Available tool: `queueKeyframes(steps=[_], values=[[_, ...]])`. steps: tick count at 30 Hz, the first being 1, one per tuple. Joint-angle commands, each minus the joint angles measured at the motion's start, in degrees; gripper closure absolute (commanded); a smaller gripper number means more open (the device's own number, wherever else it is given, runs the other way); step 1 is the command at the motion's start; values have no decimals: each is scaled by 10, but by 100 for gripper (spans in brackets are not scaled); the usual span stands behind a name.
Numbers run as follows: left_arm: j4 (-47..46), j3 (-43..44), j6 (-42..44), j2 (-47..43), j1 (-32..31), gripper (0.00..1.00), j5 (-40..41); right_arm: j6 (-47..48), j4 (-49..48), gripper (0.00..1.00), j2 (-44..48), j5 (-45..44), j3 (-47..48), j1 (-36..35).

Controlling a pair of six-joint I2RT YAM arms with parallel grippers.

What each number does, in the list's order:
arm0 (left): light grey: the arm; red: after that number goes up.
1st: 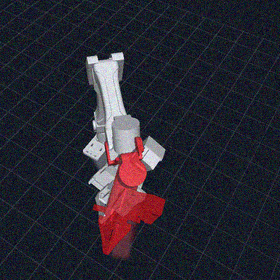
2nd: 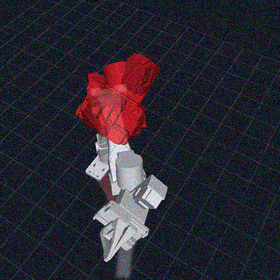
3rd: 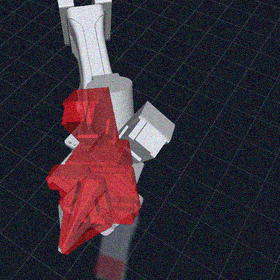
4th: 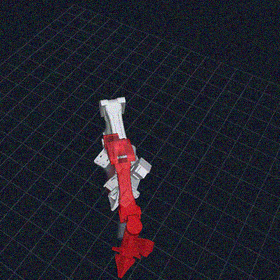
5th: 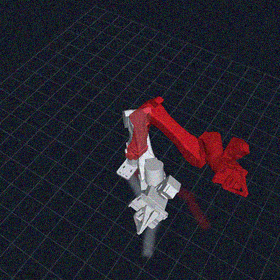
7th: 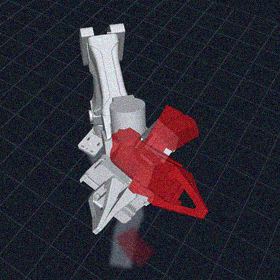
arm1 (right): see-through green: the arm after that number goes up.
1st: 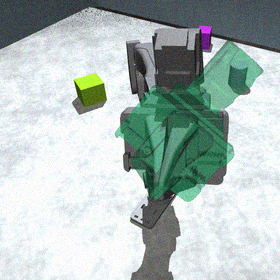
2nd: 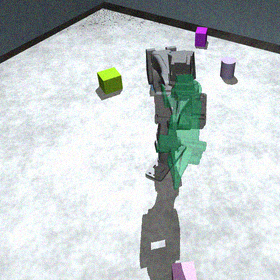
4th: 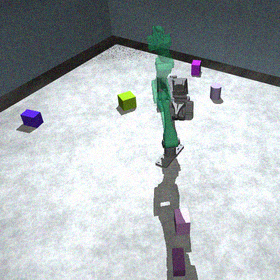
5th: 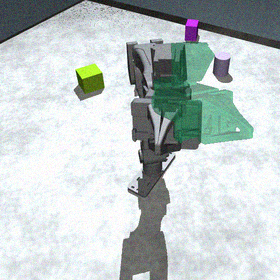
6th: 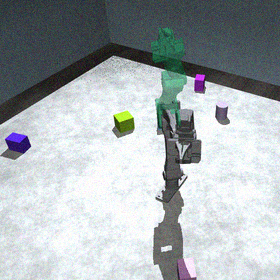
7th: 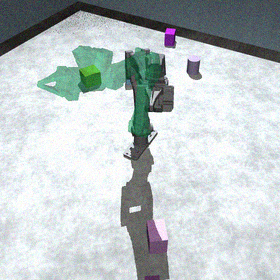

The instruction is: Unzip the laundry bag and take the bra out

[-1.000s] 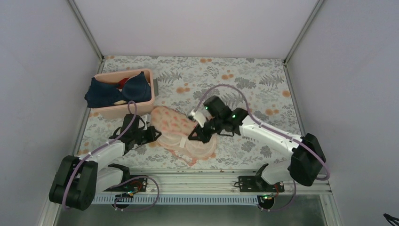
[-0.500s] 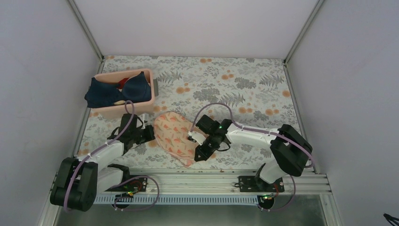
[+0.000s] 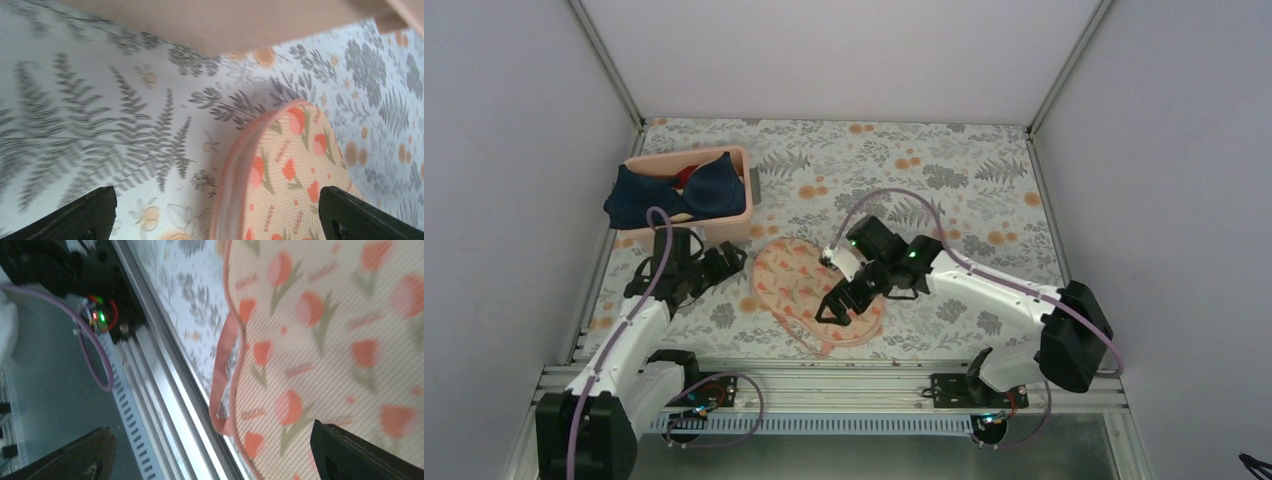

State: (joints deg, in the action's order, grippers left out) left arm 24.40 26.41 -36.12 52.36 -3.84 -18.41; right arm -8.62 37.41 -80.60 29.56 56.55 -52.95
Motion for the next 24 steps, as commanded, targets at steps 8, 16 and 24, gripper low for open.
queueKeyframes(steps=[8,16,24], values=[[120,64,-45,-126,173,0,-3,-35,-94,0,87,-67,28,224],[-52,136,238,-215,226,0,13,-50,-338,0,208,-213,-107,368],[-285,-8,388,-216,226,0,27,-25,-523,0,257,-219,-249,511]])
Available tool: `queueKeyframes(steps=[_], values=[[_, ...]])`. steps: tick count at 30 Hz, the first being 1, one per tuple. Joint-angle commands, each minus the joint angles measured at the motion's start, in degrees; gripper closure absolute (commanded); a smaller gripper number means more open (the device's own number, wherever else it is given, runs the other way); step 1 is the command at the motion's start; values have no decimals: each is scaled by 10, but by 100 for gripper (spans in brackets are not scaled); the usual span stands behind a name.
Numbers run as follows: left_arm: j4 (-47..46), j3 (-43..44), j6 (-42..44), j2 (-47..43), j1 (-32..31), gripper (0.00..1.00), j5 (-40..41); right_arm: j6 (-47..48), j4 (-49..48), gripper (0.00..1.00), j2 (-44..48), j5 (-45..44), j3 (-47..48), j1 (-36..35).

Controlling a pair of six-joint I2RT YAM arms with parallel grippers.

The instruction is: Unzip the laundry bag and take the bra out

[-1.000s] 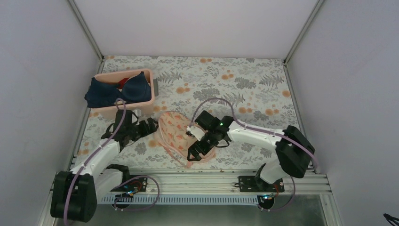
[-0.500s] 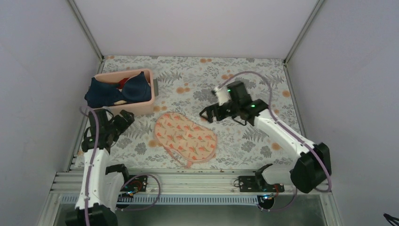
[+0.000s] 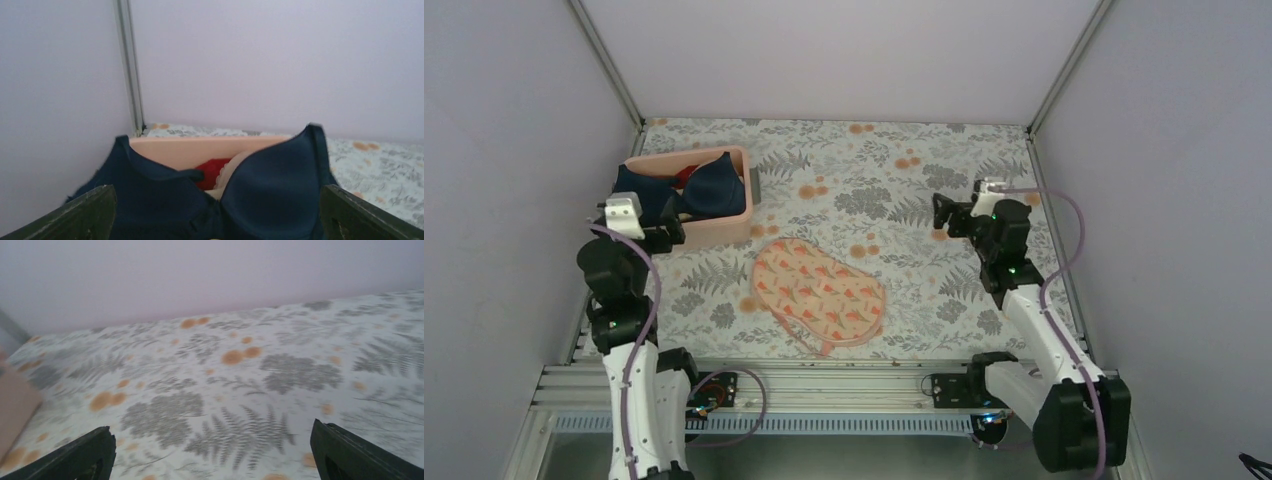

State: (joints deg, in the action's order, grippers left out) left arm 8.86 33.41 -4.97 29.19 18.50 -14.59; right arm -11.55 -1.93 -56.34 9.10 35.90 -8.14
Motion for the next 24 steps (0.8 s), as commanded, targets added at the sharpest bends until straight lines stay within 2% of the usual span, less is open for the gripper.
queueKeyframes(steps=[1,5,9,14,18,24], values=[[-168,-101,61,22,2,0,-27,-6,-159,0,17,-7,-60,83],[-354,-196,23,56,0,0,-68,5,-284,0,7,-9,-142,109],[-469,-245,55,84,-5,0,-60,-8,-293,0,-39,4,-152,111],[-467,-277,95,114,-5,0,-69,-18,-298,0,-65,-34,-162,112],[-457,-272,75,149,-13,0,-102,-6,-317,0,-67,-45,-171,115],[-456,-278,79,162,-17,0,-90,-3,-332,0,-62,-44,-183,120]])
